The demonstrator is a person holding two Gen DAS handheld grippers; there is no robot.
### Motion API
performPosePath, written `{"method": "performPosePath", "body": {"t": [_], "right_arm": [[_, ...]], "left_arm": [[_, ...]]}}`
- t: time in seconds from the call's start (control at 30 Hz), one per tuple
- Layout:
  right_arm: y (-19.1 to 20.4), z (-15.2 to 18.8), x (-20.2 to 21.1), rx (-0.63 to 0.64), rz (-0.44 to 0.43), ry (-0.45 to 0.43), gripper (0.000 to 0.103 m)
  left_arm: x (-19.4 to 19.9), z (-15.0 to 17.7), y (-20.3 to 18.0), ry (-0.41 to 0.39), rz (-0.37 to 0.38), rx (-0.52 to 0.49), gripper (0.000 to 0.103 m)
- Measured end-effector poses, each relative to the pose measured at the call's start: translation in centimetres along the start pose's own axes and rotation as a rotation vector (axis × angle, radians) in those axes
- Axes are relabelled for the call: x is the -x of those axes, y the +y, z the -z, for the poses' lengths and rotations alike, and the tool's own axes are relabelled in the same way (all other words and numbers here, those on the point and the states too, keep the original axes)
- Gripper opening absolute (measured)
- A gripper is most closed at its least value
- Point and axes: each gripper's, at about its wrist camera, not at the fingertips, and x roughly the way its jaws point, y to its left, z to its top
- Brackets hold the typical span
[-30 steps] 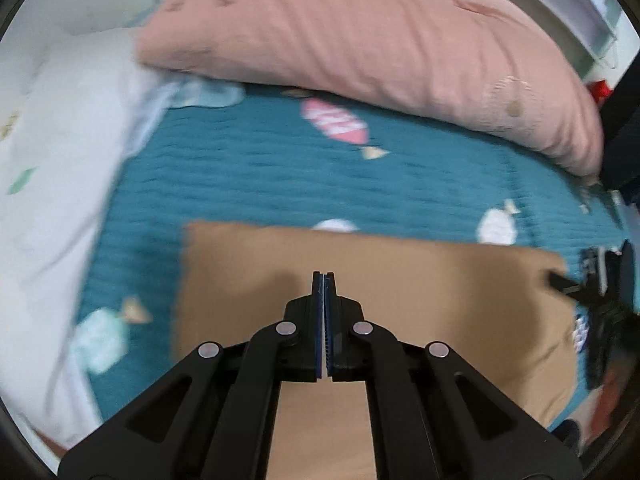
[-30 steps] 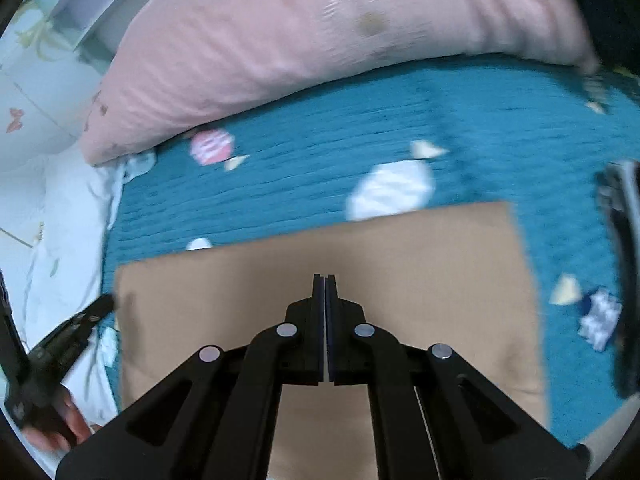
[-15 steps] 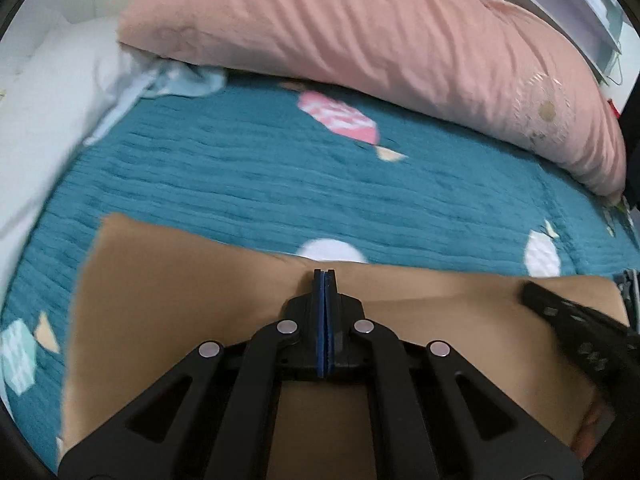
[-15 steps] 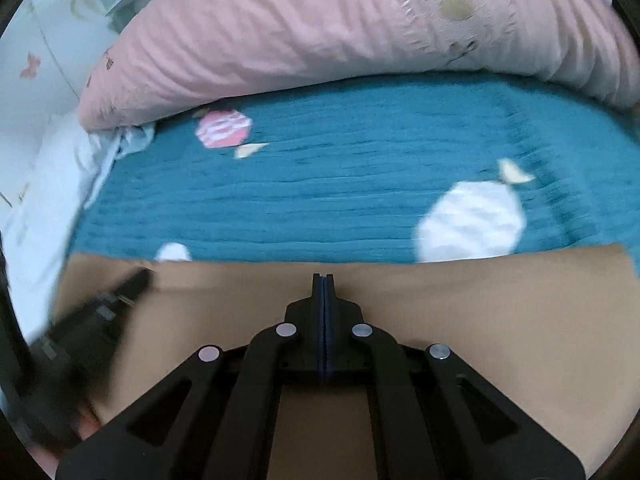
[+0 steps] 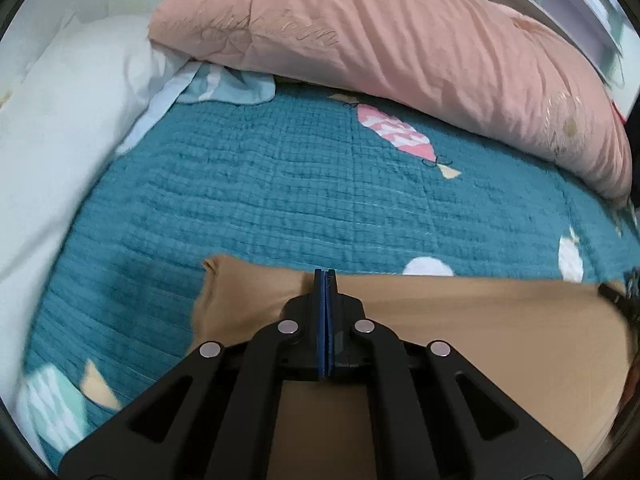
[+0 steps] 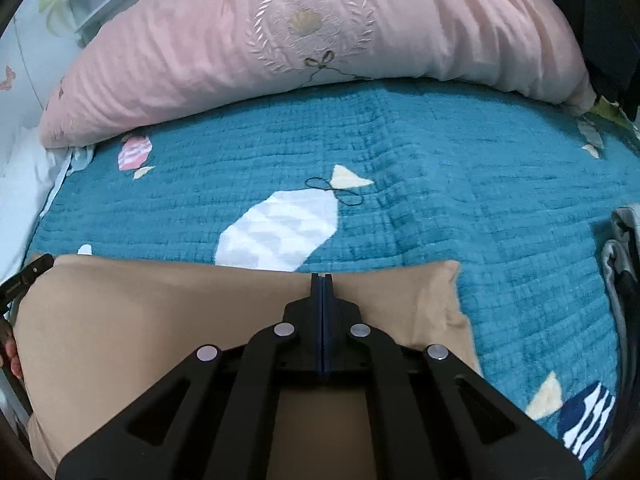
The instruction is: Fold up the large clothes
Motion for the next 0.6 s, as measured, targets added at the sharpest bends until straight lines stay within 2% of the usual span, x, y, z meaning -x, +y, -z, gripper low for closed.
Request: {"method": "performPosePath", "body": {"t": [0.1, 0.17, 0.2, 0.27, 0.33, 0.4, 0.47, 0.6], "right_arm": [[-0.5, 0.2, 1.1, 0.022, 0.055, -0.018, 0.000], [-2.2, 0.3, 2.0, -0.050, 0.106, -0.037, 0.000], [-3.9, 0.4, 2.7, -0.126, 0.152, -0.037, 0.000], [-5.6, 0.7, 3.8, -0.192, 0.226, -0.028, 0.001], [-6.8, 1.2, 6.2, -0.257, 0.205, -0.056, 0.001], [-6.0, 1.5, 8.2, -0.256, 0.178, -0.091, 0.001], [-4.0, 1.9, 9.6, -0.254, 0.131, -0.120, 0.001], [3.3, 3.7, 10.3, -0.194, -0.005, -0.131, 0.002]], "left_arm": [[0.7, 0.2, 0.5, 0.003, -0.010, -0.059, 0.002], [1.2, 0.2, 0.9, -0.001, -0.064, -0.063, 0.002], [1.6, 0.1, 1.7, 0.006, -0.069, -0.039, 0.002], [2.8, -0.3, 2.6, 0.003, -0.103, 0.001, 0.002], [5.1, -0.4, 2.6, -0.036, -0.134, 0.005, 0.002], [7.2, -0.1, 2.0, -0.061, -0.101, 0.054, 0.002], [8.7, 0.5, 0.2, -0.070, -0.060, 0.060, 0.002], [10.4, 4.1, -5.6, -0.049, 0.025, -0.004, 0.002]]}}
